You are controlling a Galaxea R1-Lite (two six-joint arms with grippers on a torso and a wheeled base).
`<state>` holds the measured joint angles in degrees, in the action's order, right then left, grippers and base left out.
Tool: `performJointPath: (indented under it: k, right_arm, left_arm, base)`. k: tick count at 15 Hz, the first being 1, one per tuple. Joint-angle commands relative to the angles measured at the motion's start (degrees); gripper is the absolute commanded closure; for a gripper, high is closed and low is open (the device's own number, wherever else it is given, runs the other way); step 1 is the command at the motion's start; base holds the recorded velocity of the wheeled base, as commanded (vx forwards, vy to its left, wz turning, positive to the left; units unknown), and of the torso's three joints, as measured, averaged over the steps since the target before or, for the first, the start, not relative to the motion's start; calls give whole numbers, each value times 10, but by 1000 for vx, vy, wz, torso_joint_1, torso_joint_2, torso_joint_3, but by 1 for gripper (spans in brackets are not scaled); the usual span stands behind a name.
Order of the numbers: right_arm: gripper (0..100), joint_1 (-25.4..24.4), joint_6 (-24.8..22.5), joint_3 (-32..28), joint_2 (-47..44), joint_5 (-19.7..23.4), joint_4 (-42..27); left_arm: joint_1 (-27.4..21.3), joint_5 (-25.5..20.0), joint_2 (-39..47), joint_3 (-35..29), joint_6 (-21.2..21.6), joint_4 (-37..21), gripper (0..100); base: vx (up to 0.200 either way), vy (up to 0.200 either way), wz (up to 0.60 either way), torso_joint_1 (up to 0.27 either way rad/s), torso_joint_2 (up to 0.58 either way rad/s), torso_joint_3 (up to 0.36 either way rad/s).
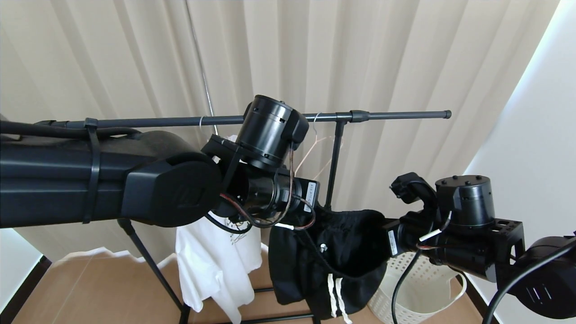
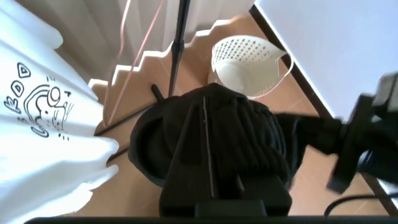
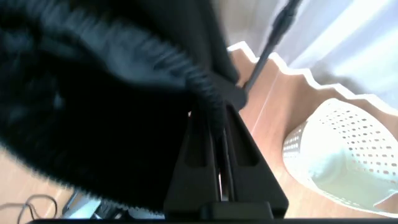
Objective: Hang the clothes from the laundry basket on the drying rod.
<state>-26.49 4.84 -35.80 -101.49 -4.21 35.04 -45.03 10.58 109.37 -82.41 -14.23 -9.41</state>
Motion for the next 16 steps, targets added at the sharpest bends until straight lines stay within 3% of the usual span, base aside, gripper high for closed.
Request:
performJointPath:
  k: [1, 10, 11, 16]
  right_arm:
    - [100, 20, -2, -2, 12, -2, 0]
    - [100, 51, -25, -10, 38, -20, 0]
    - [100, 51, -26, -10, 42, -20, 0]
    - [100, 52, -26, -8, 61, -21, -1]
  left_arm:
    - [0, 0, -4, 18, -1, 2, 100]
    - [-22, -1, -3, 44, 0, 3, 100]
    - [-23, -1, -3, 45, 0, 3, 0]
    - [-22, -11, -50, 81, -1, 3, 0]
  base:
    - [0, 0, 0, 0, 0, 0]
    - [0, 0, 0, 0, 0, 0]
    - [0, 0, 0, 0, 0, 0]
    - [0, 0, 0, 0, 0, 0]
